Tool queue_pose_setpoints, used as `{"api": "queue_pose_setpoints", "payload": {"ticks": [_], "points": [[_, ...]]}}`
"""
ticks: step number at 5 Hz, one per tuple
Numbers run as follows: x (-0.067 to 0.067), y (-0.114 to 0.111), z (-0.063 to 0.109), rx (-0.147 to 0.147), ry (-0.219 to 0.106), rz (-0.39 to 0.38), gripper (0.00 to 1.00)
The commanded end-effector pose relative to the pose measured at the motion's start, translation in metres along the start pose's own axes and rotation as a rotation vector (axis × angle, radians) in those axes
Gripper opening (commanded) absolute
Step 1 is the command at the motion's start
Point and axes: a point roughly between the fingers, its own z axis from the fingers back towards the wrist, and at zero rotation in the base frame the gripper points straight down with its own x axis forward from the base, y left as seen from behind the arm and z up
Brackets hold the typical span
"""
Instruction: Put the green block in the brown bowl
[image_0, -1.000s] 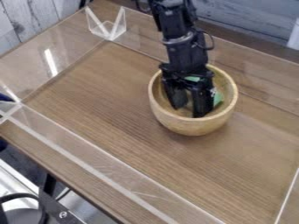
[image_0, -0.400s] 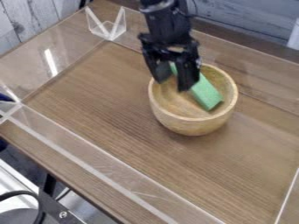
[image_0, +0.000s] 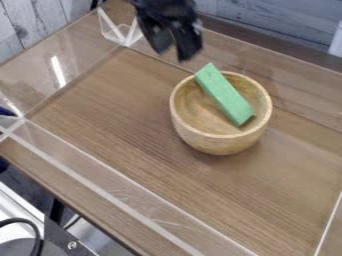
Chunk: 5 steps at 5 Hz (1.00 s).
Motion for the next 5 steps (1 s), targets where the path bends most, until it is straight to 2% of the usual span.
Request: {"api": "queue_pose_setpoints", "payload": {"ticks": [1,2,4,5], "points": [[-0.003,0.025,0.029,0.078,-0.059,0.051,1.00],[-0.007,0.025,0.014,0.084,-0.044,0.059,0.00],[0.019,0.025,0.000,0.097,0.015,0.040,0.00],[0.023,0.026,-0.011,0.082,0.039,0.042,0.00]]}}
